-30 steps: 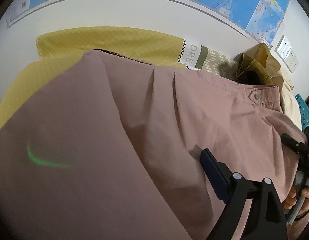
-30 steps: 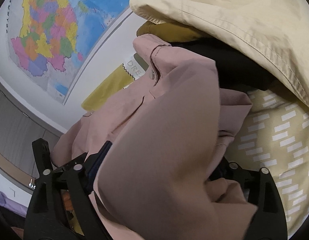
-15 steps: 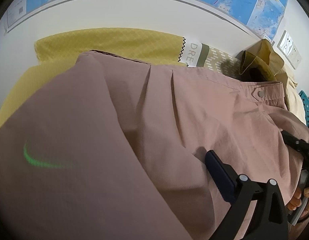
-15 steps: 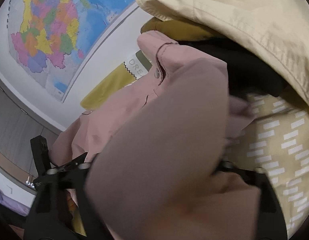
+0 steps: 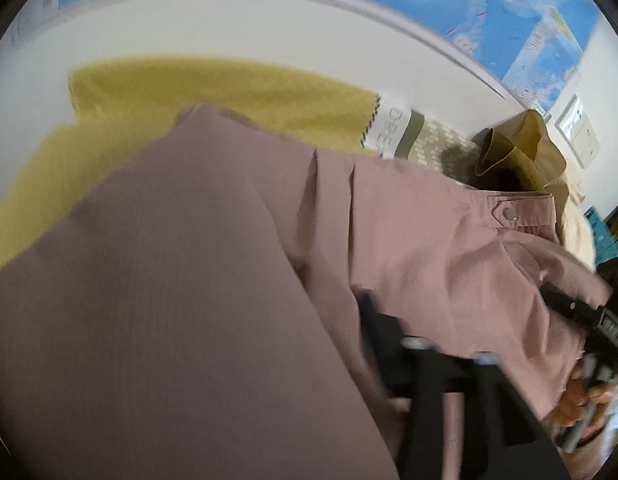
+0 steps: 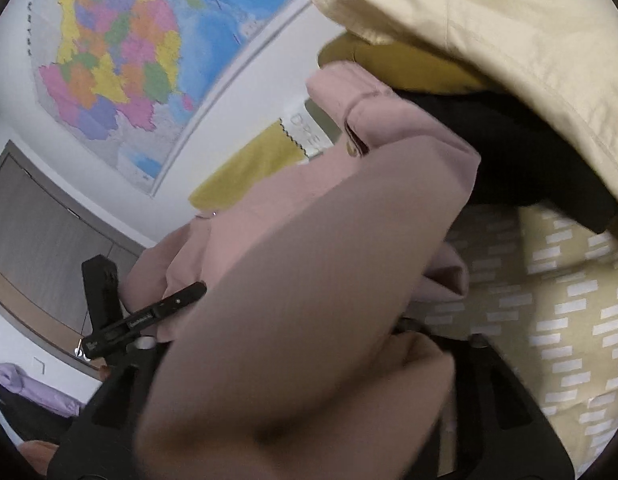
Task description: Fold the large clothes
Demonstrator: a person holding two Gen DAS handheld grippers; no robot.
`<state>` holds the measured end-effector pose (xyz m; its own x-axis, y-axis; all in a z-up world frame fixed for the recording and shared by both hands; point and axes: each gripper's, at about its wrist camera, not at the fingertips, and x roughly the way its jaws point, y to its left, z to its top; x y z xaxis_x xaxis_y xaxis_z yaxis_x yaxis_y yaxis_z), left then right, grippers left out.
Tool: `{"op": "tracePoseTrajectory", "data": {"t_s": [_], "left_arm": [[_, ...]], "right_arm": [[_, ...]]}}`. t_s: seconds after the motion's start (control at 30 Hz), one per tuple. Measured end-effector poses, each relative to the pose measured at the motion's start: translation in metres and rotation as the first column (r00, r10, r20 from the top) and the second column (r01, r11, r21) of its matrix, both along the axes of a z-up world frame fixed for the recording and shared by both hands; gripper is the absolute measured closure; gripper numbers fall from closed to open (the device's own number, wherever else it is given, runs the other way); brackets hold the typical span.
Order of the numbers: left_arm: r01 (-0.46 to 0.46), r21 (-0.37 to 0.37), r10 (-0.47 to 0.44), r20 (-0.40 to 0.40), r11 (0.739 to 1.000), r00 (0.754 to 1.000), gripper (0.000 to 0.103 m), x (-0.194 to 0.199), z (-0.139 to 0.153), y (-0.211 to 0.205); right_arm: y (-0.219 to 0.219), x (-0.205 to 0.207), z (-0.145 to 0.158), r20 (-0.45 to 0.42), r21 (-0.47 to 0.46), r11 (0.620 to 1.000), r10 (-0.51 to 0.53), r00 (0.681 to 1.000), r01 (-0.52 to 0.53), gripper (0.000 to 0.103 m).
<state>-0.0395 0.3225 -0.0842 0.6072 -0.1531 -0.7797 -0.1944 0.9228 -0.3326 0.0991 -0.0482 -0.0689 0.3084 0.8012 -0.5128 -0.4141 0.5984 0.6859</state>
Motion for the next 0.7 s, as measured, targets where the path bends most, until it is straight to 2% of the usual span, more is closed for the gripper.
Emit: {"op": "tracePoseTrajectory", "data": {"t_s": [0.03,0.1,0.2,0.23,0.27,0.3,0.33,0.37,0.4,0.57,0.7], "left_arm": [[0.001,-0.009,-0.001,0.007,1.000,1.000,0.042,0.000,-0.002,0.002],[0.040,-0.013,-0.040,0.022,0.999,0.999,0.030,0.000,-0.001,-0.002],[0.055,-0.004,-0.055,0.031,0.998,0.998,0.020,0.003,-0.003,-0.011],[0.054,0.019,-0.054,0.030,0.998,0.998,0.021,0.005,-0.003,-0.015],[0.052,0.037,-0.053,0.031,0.998,0.998,0.032,0.005,-0.003,-0.017],[0.032,0.064,-0.034,0.027,0.997,0.999,0.053,0.006,-0.002,-0.018],[0.026,0.055,-0.027,0.026,0.998,0.999,0.057,0.007,-0.002,-0.015],[0.022,0.032,-0.023,0.031,0.999,0.999,0.068,0.007,0.000,-0.012],[0.018,0.010,-0.018,0.041,1.000,0.999,0.073,0.005,0.004,-0.009],[0.024,0.031,-0.027,0.100,0.999,0.995,0.089,-0.001,0.029,-0.002],[0.001,0.075,-0.013,0.152,0.997,0.988,0.091,-0.001,0.059,0.014]], "right_arm": [[-0.001,0.002,-0.003,-0.014,0.005,1.000,-0.012,1.000,0.012,0.040],[-0.002,0.006,-0.008,-0.041,0.025,1.000,-0.012,0.999,0.013,0.033],[0.000,0.010,-0.010,-0.042,0.035,0.999,-0.015,0.999,0.016,0.032],[0.004,0.011,-0.009,-0.042,0.032,0.999,-0.013,0.999,0.014,0.039],[0.007,0.012,-0.009,-0.038,0.024,1.000,-0.010,0.999,0.011,0.054],[0.010,0.012,-0.008,-0.033,0.016,1.000,-0.002,0.999,0.003,0.057],[0.012,0.011,-0.006,-0.022,0.012,1.000,0.005,1.000,-0.005,0.065],[0.013,0.009,-0.002,-0.005,0.008,1.000,0.013,1.000,-0.013,0.071],[0.014,0.007,0.003,0.013,0.000,1.000,0.019,1.000,-0.019,0.074],[0.019,-0.001,0.040,0.093,0.025,0.999,0.036,0.995,-0.038,0.080],[0.036,-0.003,0.079,0.173,0.048,0.995,0.074,0.982,-0.083,0.082]]}}
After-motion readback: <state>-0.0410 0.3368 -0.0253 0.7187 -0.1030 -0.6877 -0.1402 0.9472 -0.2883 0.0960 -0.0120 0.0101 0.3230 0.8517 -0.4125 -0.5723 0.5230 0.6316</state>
